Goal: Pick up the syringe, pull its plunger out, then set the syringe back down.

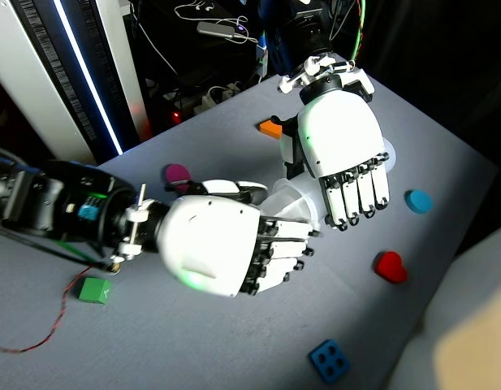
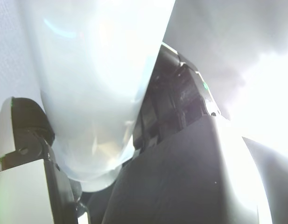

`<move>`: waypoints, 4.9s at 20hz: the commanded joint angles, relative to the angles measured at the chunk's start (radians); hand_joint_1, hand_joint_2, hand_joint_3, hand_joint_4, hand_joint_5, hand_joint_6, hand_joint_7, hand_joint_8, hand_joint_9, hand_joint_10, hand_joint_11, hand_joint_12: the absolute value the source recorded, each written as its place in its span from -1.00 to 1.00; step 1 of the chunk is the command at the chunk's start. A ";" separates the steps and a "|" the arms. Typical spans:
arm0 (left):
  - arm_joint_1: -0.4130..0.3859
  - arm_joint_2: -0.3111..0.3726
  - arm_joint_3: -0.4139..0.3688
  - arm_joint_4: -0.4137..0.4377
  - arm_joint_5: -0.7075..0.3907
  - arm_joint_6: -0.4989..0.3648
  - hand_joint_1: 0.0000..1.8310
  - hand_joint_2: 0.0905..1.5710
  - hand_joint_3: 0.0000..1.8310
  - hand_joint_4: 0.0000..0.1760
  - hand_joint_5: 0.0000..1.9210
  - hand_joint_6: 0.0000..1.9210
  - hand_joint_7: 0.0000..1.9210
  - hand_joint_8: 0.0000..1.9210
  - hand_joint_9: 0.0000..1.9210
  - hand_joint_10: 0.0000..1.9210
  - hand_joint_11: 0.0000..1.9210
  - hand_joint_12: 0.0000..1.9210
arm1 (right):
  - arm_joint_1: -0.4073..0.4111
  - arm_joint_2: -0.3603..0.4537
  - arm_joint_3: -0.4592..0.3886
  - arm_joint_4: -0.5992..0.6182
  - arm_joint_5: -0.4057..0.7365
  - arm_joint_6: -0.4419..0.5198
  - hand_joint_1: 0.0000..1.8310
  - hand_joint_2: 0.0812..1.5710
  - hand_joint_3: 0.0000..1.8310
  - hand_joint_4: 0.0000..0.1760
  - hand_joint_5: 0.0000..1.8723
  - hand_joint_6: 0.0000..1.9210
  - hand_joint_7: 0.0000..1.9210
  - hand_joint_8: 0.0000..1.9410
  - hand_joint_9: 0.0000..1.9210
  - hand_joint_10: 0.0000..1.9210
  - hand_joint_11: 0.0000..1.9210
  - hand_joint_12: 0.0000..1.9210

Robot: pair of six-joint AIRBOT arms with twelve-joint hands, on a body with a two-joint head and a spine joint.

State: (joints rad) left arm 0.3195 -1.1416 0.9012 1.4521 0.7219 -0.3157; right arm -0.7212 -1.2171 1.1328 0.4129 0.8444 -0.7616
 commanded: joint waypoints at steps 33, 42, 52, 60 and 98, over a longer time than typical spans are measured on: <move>-0.005 0.015 0.006 0.088 0.098 0.033 0.60 0.65 -1.00 -1.00 -0.47 0.54 -0.42 0.85 -0.46 0.81 -0.54 0.89 | -0.039 0.269 -0.022 -0.002 0.149 0.054 0.50 0.42 -1.00 -1.00 -0.12 0.11 -0.03 0.09 -0.04 0.35 -0.06 0.35; -0.003 0.016 0.007 0.088 0.098 0.033 0.60 0.66 -1.00 -1.00 -0.50 0.57 -0.43 0.84 -0.46 0.80 -0.50 0.90 | -0.036 0.255 -0.024 -0.014 0.161 0.044 0.49 0.43 -1.00 -1.00 -0.14 0.14 -0.04 0.10 -0.04 0.35 -0.07 0.36; 0.004 0.022 0.003 0.088 0.098 0.032 0.60 0.65 -1.00 -1.00 -0.49 0.56 -0.42 0.83 -0.45 0.80 -0.51 0.90 | -0.038 0.231 -0.043 -0.014 0.165 0.012 0.49 0.44 -1.00 -1.00 -0.16 0.18 -0.06 0.13 -0.04 0.34 -0.06 0.35; 0.005 0.024 0.000 0.088 0.098 0.032 0.60 0.63 -1.00 -1.00 -0.45 0.52 -0.40 0.79 -0.41 0.77 -0.50 0.88 | -0.032 0.216 -0.051 -0.024 0.150 -0.009 0.24 0.43 -1.00 -1.00 -0.30 -0.64 -0.27 -0.62 -0.37 -0.38 -0.52 0.27; 0.109 -0.157 0.262 -0.288 -0.080 0.177 0.60 0.63 -1.00 -1.00 -0.47 0.57 -0.41 0.80 -0.38 0.73 -0.50 0.84 | 0.251 0.385 -0.532 0.617 0.031 -1.160 -0.98 0.02 -1.00 -0.74 -1.00 -1.00 -1.00 -1.00 -1.00 -1.00 -1.00 -0.67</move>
State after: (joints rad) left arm 0.4328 -1.2972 1.1625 1.1030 0.6460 -0.1455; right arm -0.4862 -0.8318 0.6048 1.0916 0.8066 -1.9247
